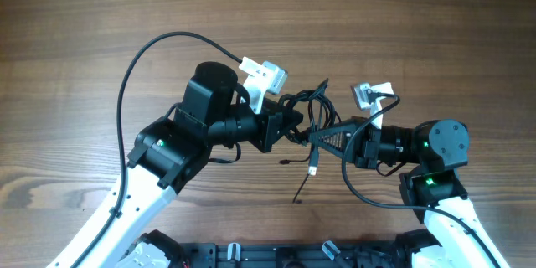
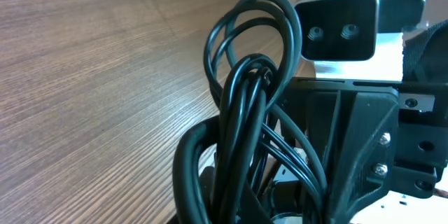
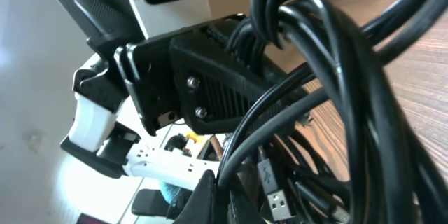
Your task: Untangle cables
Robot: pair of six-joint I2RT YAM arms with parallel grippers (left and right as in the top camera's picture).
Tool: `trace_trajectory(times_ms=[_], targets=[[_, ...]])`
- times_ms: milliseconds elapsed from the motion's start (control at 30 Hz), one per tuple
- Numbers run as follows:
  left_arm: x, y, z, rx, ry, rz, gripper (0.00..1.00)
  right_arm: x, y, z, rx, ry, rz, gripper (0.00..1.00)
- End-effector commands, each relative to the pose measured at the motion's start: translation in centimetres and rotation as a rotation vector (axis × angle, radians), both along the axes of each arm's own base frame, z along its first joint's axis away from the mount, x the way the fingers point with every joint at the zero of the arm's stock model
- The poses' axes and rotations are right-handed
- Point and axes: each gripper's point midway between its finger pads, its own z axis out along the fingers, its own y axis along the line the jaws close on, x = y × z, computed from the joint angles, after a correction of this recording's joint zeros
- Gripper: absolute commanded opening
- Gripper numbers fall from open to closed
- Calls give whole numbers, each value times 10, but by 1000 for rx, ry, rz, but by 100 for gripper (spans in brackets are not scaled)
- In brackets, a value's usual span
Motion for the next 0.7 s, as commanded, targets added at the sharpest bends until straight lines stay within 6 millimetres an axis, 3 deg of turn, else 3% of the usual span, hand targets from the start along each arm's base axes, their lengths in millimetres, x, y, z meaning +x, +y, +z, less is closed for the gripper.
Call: trace_trajectory(times_ms=[0, 167, 367, 667], targets=[[-5, -4, 4, 0, -30, -47, 4, 20, -3, -4, -2, 19, -109, 5], [-14, -8, 8, -30, -12, -95, 4, 42, -10, -25, -46, 101, -241, 5], [-35, -13, 12, -79, 47, -196, 4, 60, -18, -27, -44, 126, -354, 5], [-50, -40, 24, -124, -30, -289, 4, 62, -19, -27, -13, 215, -368, 5]])
